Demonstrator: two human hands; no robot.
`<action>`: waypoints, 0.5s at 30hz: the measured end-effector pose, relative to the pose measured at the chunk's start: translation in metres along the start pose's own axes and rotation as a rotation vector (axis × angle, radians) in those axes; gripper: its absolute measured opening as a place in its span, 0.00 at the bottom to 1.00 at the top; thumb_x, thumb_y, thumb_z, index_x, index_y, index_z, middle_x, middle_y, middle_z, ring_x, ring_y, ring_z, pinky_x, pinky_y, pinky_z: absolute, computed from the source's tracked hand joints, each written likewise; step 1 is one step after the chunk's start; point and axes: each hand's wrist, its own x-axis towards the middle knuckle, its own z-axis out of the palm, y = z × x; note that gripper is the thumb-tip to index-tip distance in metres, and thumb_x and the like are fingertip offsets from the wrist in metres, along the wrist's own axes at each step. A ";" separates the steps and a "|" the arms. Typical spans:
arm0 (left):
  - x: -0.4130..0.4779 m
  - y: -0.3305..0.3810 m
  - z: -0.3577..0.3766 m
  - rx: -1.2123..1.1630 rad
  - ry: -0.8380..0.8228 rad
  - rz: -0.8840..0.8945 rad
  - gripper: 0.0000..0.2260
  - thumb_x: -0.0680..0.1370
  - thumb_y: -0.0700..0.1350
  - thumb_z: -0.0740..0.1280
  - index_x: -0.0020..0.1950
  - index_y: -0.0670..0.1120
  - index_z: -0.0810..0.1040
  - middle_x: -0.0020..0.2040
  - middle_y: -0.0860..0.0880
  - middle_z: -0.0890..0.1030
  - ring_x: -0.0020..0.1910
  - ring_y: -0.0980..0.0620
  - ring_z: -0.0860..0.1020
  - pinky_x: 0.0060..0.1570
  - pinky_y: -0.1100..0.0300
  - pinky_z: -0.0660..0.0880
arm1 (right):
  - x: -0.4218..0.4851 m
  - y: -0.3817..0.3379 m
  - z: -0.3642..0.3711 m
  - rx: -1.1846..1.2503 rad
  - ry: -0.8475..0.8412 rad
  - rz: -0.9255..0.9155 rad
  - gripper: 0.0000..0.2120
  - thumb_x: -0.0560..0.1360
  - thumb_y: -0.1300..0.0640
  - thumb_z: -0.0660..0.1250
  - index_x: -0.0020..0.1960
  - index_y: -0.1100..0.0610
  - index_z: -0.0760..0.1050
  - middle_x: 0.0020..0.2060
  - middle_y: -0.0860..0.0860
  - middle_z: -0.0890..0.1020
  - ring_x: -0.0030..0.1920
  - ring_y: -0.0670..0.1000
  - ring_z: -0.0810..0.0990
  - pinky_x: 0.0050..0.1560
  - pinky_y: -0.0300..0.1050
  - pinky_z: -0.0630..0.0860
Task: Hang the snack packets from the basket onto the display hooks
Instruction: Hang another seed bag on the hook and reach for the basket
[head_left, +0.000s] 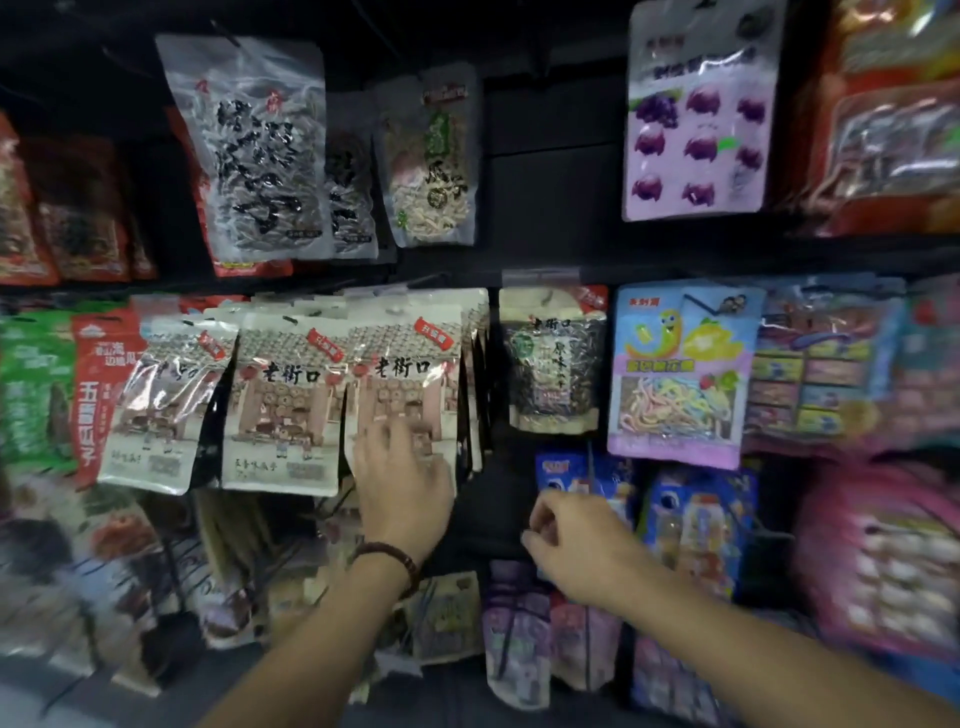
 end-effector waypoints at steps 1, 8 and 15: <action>-0.024 0.004 0.005 -0.026 -0.069 0.058 0.12 0.76 0.42 0.71 0.58 0.52 0.75 0.59 0.51 0.74 0.62 0.45 0.73 0.64 0.47 0.74 | -0.022 0.017 0.013 0.010 -0.036 0.022 0.07 0.77 0.43 0.68 0.45 0.44 0.74 0.42 0.46 0.83 0.48 0.49 0.83 0.47 0.51 0.83; -0.208 0.023 0.058 -0.112 -0.692 0.286 0.04 0.80 0.44 0.69 0.54 0.51 0.78 0.52 0.52 0.77 0.52 0.48 0.75 0.54 0.50 0.75 | -0.132 0.124 0.072 0.080 -0.073 0.206 0.06 0.78 0.53 0.71 0.45 0.45 0.76 0.36 0.44 0.81 0.41 0.50 0.83 0.36 0.37 0.71; -0.358 0.007 0.101 -0.026 -1.278 0.067 0.18 0.82 0.53 0.68 0.70 0.51 0.72 0.62 0.48 0.83 0.58 0.44 0.82 0.57 0.47 0.80 | -0.240 0.220 0.151 0.216 -0.159 0.520 0.03 0.77 0.54 0.74 0.45 0.51 0.82 0.42 0.47 0.88 0.47 0.50 0.86 0.50 0.47 0.81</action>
